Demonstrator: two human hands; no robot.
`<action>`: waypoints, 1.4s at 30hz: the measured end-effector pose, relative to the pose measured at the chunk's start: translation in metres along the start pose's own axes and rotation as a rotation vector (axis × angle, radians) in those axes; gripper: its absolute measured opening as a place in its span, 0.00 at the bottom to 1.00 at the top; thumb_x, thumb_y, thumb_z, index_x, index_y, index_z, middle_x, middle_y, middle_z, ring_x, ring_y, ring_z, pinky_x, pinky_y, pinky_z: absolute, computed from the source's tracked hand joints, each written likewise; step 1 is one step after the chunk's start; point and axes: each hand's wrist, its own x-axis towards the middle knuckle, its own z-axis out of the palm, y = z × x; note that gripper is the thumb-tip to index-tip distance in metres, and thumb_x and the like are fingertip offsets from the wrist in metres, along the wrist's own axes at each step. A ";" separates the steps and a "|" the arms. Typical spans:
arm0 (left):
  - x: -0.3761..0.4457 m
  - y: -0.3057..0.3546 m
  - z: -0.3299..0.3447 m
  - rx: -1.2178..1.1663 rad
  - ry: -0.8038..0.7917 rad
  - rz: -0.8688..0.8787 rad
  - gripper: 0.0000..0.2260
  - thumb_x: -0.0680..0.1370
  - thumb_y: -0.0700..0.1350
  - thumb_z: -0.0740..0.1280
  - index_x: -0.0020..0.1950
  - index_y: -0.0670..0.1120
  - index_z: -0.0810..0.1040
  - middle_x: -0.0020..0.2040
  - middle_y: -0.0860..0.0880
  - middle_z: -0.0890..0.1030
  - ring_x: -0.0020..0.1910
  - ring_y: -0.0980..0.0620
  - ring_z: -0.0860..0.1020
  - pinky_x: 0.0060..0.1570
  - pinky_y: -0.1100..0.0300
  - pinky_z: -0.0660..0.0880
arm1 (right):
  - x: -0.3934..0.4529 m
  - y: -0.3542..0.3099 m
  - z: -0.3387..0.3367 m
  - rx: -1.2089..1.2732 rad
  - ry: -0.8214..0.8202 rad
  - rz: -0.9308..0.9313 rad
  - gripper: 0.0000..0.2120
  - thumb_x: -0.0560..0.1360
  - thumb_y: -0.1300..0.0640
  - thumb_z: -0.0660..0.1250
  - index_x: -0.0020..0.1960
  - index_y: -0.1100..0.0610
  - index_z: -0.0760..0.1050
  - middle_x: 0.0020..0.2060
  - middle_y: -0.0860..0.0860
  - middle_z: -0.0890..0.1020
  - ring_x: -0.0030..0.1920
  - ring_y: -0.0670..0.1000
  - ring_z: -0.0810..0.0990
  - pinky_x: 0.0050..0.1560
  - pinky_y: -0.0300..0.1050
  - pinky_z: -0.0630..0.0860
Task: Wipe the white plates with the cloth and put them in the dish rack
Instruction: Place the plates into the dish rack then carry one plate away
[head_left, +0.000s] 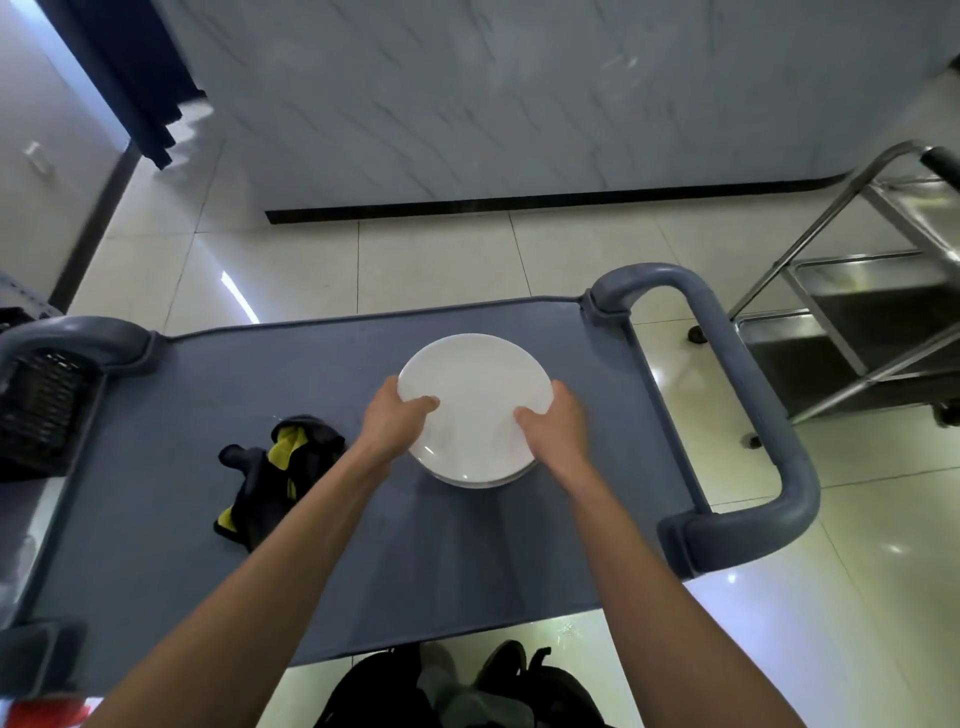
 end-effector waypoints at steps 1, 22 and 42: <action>0.000 0.001 0.002 0.000 0.006 -0.001 0.18 0.77 0.45 0.68 0.66 0.47 0.73 0.59 0.48 0.80 0.55 0.46 0.79 0.51 0.50 0.77 | 0.000 -0.001 0.002 0.007 0.010 0.008 0.18 0.72 0.59 0.71 0.61 0.58 0.74 0.58 0.54 0.81 0.58 0.57 0.79 0.58 0.52 0.78; -0.004 0.002 0.004 -0.009 0.008 0.002 0.20 0.71 0.47 0.64 0.63 0.49 0.73 0.58 0.48 0.78 0.54 0.45 0.78 0.55 0.45 0.78 | -0.009 -0.007 0.023 0.077 0.124 0.090 0.29 0.73 0.61 0.68 0.73 0.59 0.66 0.68 0.55 0.75 0.69 0.61 0.72 0.69 0.58 0.71; -0.007 -0.011 0.015 0.001 0.058 0.177 0.35 0.74 0.43 0.69 0.76 0.61 0.58 0.63 0.56 0.62 0.57 0.52 0.69 0.53 0.54 0.70 | -0.027 0.000 0.031 -0.010 0.182 -0.080 0.43 0.73 0.47 0.74 0.80 0.47 0.55 0.76 0.53 0.62 0.74 0.58 0.61 0.74 0.57 0.64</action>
